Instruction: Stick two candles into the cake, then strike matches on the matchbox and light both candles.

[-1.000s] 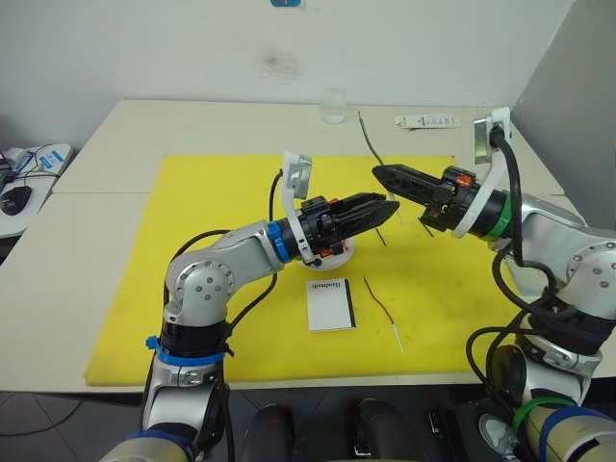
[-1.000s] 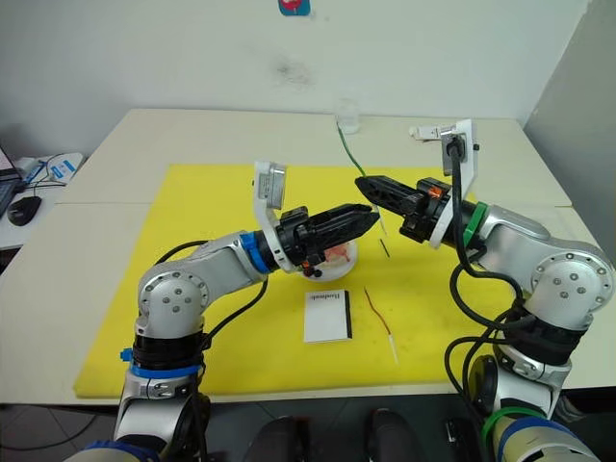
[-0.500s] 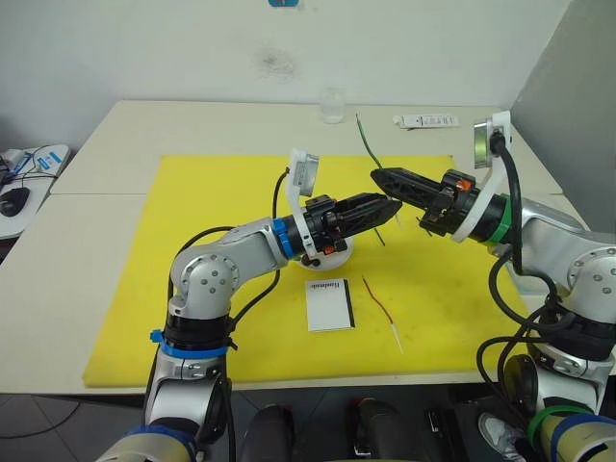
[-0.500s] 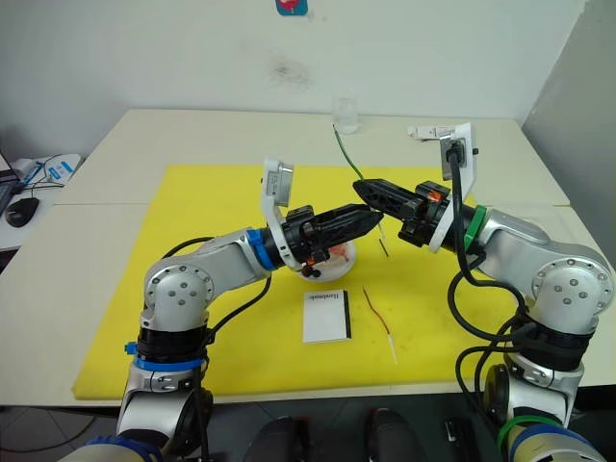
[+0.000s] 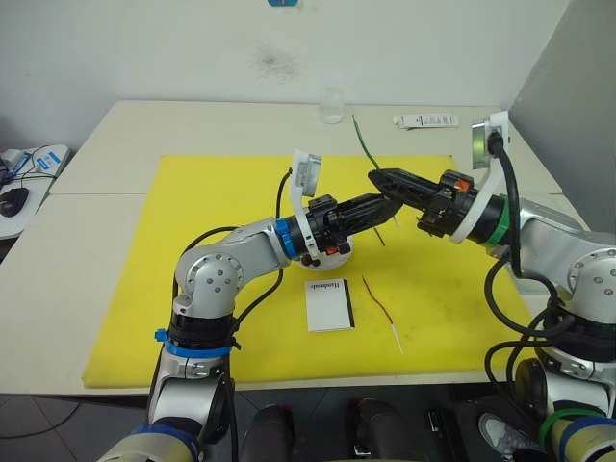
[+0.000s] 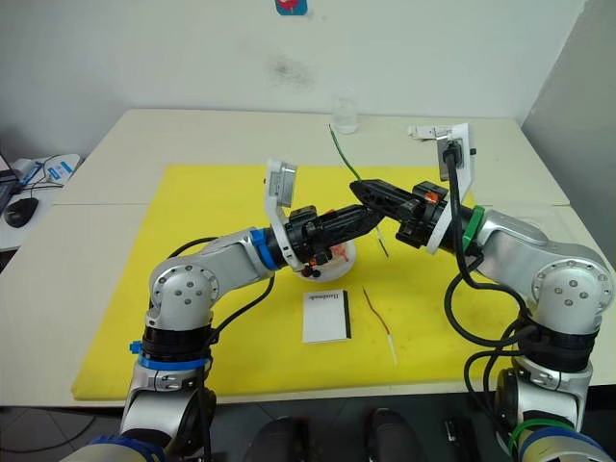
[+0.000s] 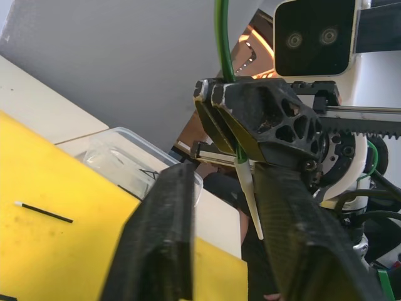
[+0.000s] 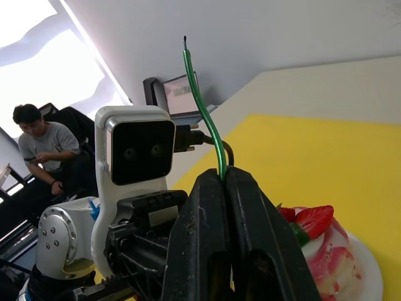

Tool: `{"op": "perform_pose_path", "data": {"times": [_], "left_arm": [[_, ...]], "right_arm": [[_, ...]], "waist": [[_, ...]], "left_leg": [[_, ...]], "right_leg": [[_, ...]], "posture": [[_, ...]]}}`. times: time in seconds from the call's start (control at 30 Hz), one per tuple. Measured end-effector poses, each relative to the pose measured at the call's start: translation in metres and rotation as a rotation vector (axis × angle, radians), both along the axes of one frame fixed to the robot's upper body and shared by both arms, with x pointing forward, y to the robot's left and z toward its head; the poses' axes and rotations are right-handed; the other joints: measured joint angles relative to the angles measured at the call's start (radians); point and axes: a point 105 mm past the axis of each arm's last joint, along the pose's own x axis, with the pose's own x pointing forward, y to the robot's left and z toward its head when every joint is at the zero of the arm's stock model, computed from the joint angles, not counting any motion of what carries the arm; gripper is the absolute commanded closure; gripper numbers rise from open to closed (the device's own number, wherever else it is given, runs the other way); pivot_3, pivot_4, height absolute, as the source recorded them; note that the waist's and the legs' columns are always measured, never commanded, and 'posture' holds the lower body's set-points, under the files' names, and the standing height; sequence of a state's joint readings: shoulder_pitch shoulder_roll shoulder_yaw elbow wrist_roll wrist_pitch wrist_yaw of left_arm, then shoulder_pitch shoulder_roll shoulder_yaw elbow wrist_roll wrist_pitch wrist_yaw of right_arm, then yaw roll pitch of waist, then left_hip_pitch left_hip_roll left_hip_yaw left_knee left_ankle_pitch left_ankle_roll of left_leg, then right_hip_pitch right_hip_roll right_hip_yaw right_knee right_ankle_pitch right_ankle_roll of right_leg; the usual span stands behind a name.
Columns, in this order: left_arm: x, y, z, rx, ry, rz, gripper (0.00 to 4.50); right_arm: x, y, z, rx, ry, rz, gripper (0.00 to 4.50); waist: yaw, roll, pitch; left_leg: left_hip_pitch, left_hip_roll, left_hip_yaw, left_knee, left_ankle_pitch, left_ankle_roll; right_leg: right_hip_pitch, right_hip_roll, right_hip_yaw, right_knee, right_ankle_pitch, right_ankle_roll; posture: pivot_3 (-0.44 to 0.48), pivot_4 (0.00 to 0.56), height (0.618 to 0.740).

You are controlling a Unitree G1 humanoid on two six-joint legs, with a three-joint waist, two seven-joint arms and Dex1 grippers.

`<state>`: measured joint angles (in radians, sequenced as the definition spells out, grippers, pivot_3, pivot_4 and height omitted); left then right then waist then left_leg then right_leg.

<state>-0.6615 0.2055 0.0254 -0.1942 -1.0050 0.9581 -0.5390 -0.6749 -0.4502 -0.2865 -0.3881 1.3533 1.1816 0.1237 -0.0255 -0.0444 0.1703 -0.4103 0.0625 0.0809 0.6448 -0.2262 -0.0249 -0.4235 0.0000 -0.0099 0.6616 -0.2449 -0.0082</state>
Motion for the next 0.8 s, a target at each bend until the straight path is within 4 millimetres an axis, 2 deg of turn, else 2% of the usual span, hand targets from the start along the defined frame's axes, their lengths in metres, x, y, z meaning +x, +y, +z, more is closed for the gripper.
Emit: {"op": "perform_pose_path", "data": {"times": [0.07, 0.1, 0.47, 0.63, 0.8], "left_arm": [[-0.0015, -0.0011, 0.0011, -0.007, -0.003, -0.009, 4.39], [-0.0017, -0.0011, 0.0013, -0.008, -0.003, -0.010, 4.45], [-0.0028, -0.0017, 0.0012, -0.017, 0.025, -0.017, 4.45], [-0.0008, 0.0002, 0.0020, -0.021, 0.034, 0.001, 4.50], [0.0006, 0.0017, 0.0026, -0.026, 0.038, 0.012, 4.50]], "right_arm": [[0.0004, -0.0008, 0.0004, -0.002, -0.003, -0.006, 4.50], [0.0004, -0.0010, 0.0005, 0.000, -0.004, -0.007, 4.50], [-0.0009, -0.0012, -0.0002, 0.013, 0.000, -0.004, 4.50], [-0.0044, 0.0014, 0.0013, 0.025, 0.001, 0.023, 3.16], [-0.0068, -0.0008, 0.0021, 0.016, 0.003, 0.028, 1.31]], "waist": [[0.000, 0.000, 0.000], [0.000, 0.000, 0.000], [0.000, 0.000, 0.000], [0.000, 0.000, 0.000], [0.000, 0.000, 0.000]], "left_leg": [[0.000, 0.000, 0.000, 0.000, 0.000, 0.000], [0.000, 0.000, 0.000, 0.000, 0.000, 0.000], [0.000, 0.000, 0.000, 0.000, 0.000, 0.000], [0.000, 0.000, 0.000, 0.000, 0.000, 0.000], [-0.001, 0.000, 0.000, 0.000, 0.000, 0.000]], "right_leg": [[0.000, 0.000, 0.000, 0.000, 0.000, 0.000], [0.000, 0.000, 0.000, 0.000, 0.000, 0.000], [0.000, 0.000, 0.000, 0.000, 0.000, 0.000], [0.000, 0.000, 0.000, -0.001, 0.000, 0.000], [0.000, 0.000, 0.000, -0.001, 0.000, 0.000]], "posture": [[0.000, 0.150, 0.740], [0.000, 0.150, 0.740], [0.000, 0.150, 0.740], [0.000, 0.150, 0.740], [0.000, 0.150, 0.740]]}}
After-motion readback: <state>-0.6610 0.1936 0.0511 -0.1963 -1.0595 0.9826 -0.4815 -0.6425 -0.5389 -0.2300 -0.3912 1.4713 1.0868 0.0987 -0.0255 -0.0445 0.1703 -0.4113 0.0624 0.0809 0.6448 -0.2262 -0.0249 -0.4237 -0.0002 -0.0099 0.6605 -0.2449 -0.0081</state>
